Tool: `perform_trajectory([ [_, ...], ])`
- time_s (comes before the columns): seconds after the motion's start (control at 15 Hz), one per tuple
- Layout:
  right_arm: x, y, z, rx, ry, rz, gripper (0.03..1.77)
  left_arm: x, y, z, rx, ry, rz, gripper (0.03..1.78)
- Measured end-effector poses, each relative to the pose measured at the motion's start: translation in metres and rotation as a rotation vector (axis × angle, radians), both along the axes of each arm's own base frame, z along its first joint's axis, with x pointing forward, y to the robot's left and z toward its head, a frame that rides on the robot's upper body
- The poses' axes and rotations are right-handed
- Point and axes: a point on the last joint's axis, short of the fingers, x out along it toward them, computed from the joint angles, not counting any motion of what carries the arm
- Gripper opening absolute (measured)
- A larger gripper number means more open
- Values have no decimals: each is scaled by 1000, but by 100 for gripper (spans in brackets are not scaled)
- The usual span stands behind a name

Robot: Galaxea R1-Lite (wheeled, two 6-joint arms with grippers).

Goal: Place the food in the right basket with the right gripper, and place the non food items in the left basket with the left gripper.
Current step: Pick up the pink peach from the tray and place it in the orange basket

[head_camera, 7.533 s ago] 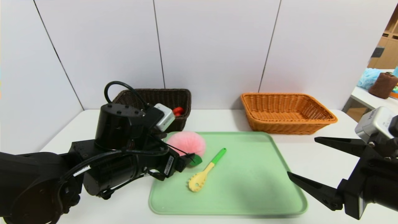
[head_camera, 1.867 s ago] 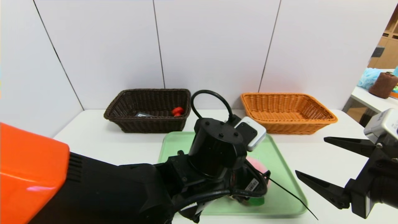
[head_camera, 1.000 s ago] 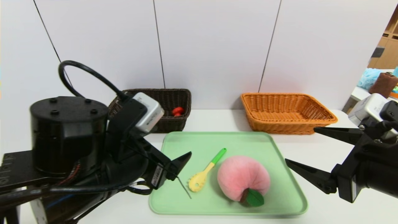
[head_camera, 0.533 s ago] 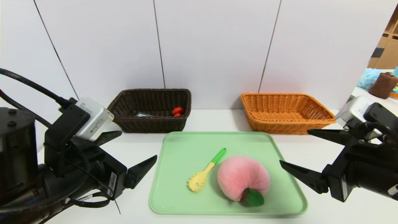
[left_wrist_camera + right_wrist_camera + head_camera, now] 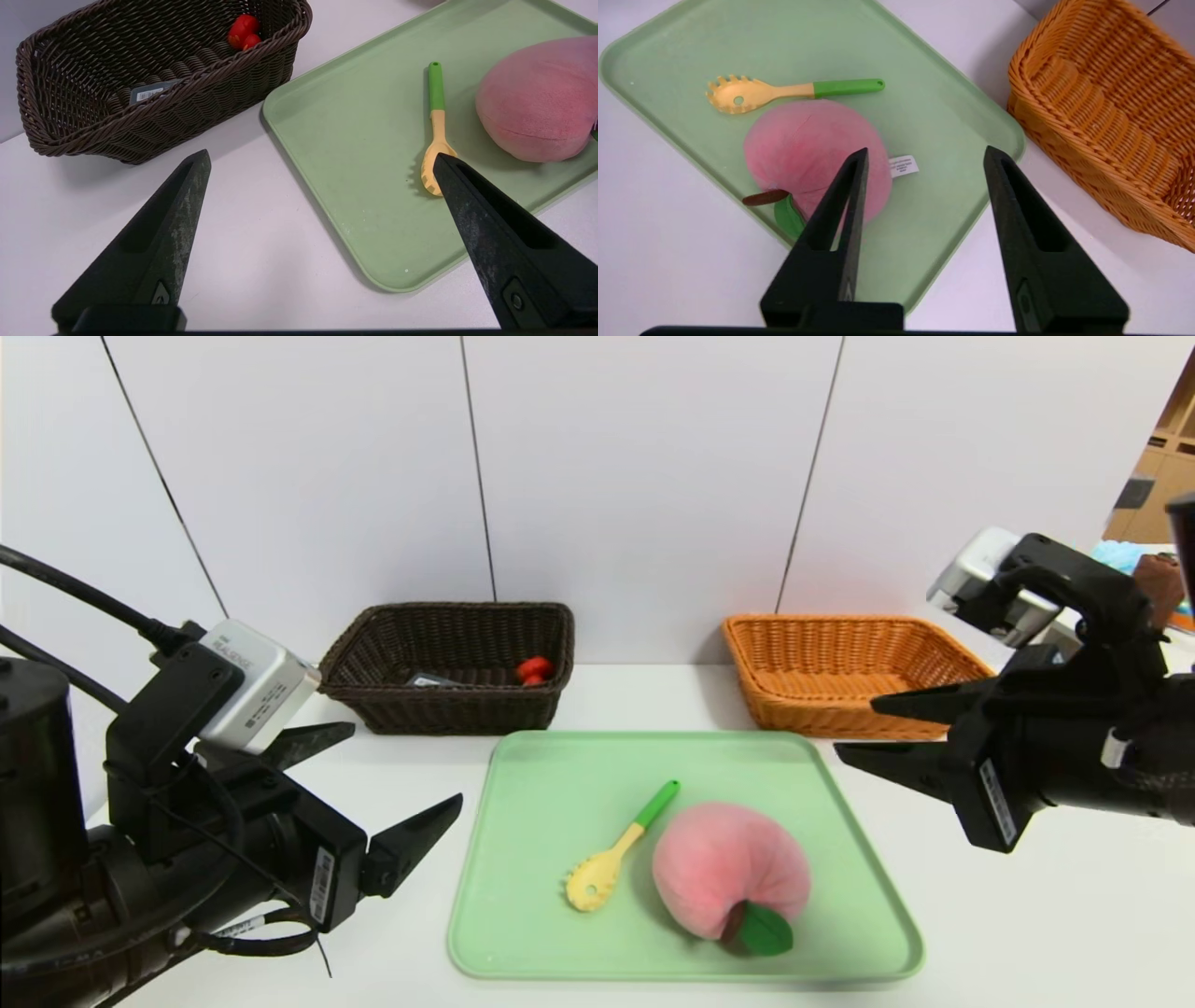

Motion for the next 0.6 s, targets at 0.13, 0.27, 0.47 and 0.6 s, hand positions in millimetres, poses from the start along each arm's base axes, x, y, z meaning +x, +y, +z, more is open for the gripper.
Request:
perform_trajectory([
  [0.13, 10, 7, 4, -51, 79, 3, 3, 1, 2, 0, -1, -1, 14, 169],
  [0.27, 18, 15, 1, -78, 119, 11, 5, 2, 3, 0, -2, -2, 22, 169],
  [0.47, 22, 24, -1, -84, 127, 28, 5, 2, 4, 0, -3, -2, 22, 169],
  [0.6, 22, 27, -1, -90, 126, 43, 8, 3, 3, 0, -3, -1, 19, 169],
])
